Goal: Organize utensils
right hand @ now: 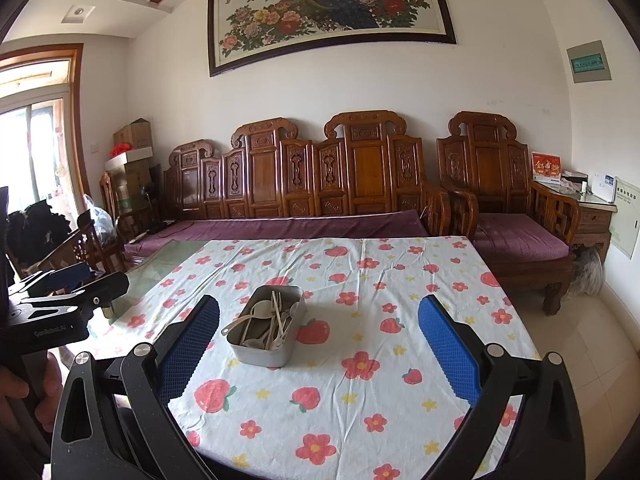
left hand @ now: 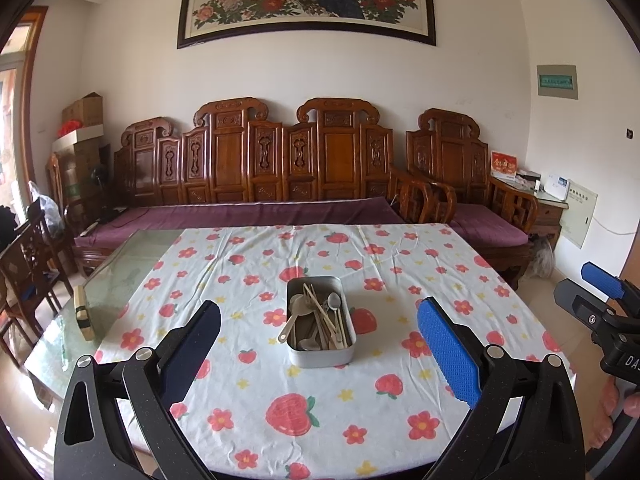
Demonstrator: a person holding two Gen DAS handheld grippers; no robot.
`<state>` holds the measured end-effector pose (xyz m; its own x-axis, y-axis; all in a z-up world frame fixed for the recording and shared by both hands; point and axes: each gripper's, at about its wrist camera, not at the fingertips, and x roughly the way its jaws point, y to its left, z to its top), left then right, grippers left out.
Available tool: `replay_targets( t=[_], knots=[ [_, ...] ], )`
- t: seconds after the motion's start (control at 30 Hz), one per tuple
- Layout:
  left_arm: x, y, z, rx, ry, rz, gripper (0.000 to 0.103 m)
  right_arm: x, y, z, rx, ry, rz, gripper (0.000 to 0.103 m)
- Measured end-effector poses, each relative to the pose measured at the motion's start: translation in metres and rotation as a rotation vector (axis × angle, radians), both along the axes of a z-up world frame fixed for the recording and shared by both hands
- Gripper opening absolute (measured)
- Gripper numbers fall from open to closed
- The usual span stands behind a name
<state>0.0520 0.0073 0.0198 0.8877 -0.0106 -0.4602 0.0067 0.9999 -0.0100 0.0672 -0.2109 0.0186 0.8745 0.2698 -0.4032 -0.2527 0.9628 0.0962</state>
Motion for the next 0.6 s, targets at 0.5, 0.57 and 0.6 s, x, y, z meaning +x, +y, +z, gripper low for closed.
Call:
replay_targets(
  t=[0.5, 0.57, 0.6],
  knots=[
    [0.0000, 0.0000, 0.0009, 0.000, -0.007, -0.003, 0.095, -0.0002, 0.0000, -0.0004, -0.001, 0.000, 0.001, 0.100],
    [0.0011, 0.0009, 0.0008, 0.001, -0.008, -0.003, 0.095, 0.0005, 0.0006, -0.0008, -0.001, 0.000, 0.001, 0.100],
    [0.0012, 0.0015, 0.0012, 0.001, -0.008, -0.004, 0.095, -0.0003, 0.0001, -0.0005, 0.000, 0.000, 0.001, 0.100]
  ],
)
